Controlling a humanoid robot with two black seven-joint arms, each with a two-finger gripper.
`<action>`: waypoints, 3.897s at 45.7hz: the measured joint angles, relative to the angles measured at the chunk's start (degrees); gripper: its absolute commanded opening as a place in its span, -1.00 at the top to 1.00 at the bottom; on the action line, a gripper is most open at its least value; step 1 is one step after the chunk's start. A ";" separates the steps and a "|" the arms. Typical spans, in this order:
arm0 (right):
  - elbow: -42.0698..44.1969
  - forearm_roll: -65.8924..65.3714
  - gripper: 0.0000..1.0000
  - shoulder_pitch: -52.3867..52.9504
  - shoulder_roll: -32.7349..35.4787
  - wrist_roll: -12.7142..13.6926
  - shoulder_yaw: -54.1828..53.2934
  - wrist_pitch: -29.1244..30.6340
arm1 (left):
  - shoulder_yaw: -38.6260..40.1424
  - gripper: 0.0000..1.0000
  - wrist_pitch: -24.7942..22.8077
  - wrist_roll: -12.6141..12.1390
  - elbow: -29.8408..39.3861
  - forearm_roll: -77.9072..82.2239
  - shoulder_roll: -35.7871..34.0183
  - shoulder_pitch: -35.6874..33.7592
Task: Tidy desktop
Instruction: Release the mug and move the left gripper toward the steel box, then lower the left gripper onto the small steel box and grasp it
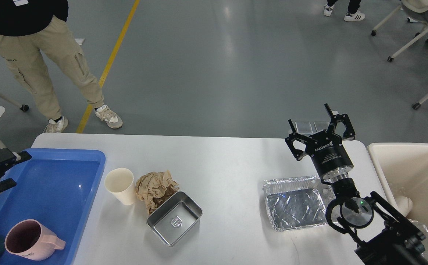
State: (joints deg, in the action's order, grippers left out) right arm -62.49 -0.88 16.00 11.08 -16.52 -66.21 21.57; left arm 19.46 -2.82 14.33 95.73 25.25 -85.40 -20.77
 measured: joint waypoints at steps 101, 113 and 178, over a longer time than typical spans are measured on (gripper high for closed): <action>-0.37 -0.26 -1.00 -0.10 -0.98 0.00 0.64 -0.04 | -3.80 -0.94 -20.24 5.84 -18.66 68.89 23.66 -20.96; -0.39 -0.26 -1.00 -0.15 -0.98 0.00 0.58 -0.04 | -3.82 -0.94 -25.44 5.87 -18.59 73.96 28.45 -25.64; -0.89 -0.26 -1.00 0.42 -1.39 -0.09 0.36 -0.04 | -11.04 -0.94 -40.86 -2.53 -22.10 93.78 63.29 -35.39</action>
State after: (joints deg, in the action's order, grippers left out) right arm -63.37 -1.14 16.42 9.69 -16.61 -65.85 21.53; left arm 8.42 -43.68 11.80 73.63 119.03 -22.10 -56.16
